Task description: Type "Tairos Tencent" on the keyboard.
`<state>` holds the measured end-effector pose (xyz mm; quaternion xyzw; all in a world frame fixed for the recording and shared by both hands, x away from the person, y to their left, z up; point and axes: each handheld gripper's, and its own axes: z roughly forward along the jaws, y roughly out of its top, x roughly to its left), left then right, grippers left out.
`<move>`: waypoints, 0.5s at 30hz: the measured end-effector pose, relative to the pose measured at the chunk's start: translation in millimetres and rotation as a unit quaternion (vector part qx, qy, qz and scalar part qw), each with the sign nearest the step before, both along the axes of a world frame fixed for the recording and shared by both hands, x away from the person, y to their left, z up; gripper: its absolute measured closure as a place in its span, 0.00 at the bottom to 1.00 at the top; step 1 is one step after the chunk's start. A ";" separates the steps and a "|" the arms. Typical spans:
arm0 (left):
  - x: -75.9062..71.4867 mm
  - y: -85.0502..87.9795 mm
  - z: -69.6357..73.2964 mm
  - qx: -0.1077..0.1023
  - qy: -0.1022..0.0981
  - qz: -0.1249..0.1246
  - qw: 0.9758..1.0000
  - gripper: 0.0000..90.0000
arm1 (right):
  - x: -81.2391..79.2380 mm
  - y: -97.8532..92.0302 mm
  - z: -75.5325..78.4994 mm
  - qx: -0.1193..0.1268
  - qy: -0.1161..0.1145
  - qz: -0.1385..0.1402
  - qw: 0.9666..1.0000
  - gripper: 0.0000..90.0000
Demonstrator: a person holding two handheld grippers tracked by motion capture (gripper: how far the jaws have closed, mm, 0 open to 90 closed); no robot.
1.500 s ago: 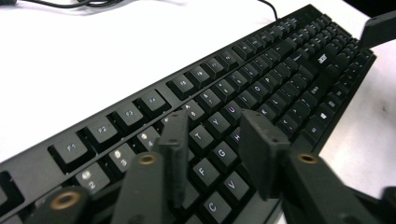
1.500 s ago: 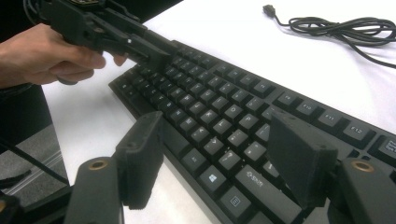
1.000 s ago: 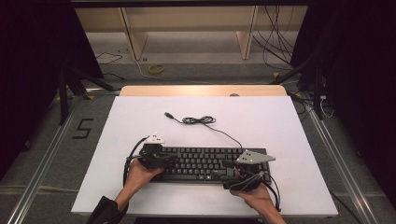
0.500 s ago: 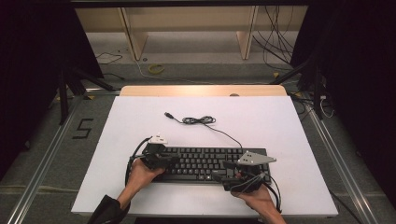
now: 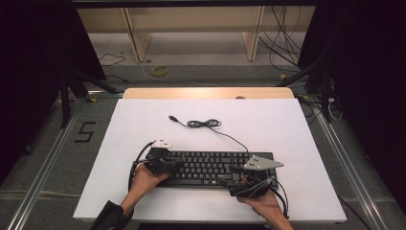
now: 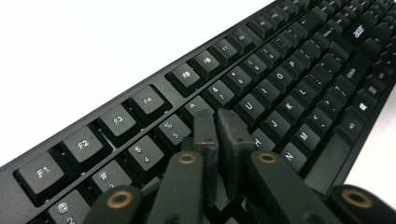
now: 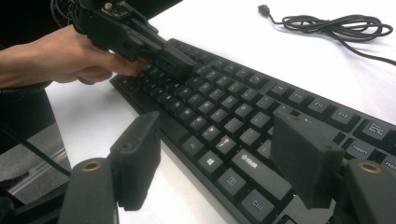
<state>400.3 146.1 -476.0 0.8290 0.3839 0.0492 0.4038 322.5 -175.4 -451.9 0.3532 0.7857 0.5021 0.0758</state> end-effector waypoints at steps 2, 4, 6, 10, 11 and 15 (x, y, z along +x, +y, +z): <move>-0.7 0.2 2.0 0.001 0.000 0.001 1.000 0.91 | 0.1 -0.1 -0.3 0.000 0.001 0.000 1.000 0.38; -0.7 0.8 2.2 0.000 0.003 0.004 1.000 0.88 | 0.1 0.1 -0.8 -0.001 0.001 0.000 1.000 0.38; -0.5 1.7 2.0 0.000 0.002 0.006 1.000 0.86 | 0.0 0.2 -0.8 -0.002 0.002 0.000 1.000 0.38; -1.3 5.5 5.4 -0.015 0.002 0.011 1.000 0.80 | 0.1 -0.1 -0.7 -0.001 0.000 0.000 1.000 0.38; -1.7 6.3 6.8 -0.021 0.003 0.014 1.000 0.78 | 0.2 -0.4 -0.7 -0.001 0.000 0.000 1.000 0.38; -2.7 10.9 9.9 -0.036 0.003 0.014 0.999 0.69 | 0.4 -1.4 -0.6 -0.001 -0.001 -0.002 1.000 0.38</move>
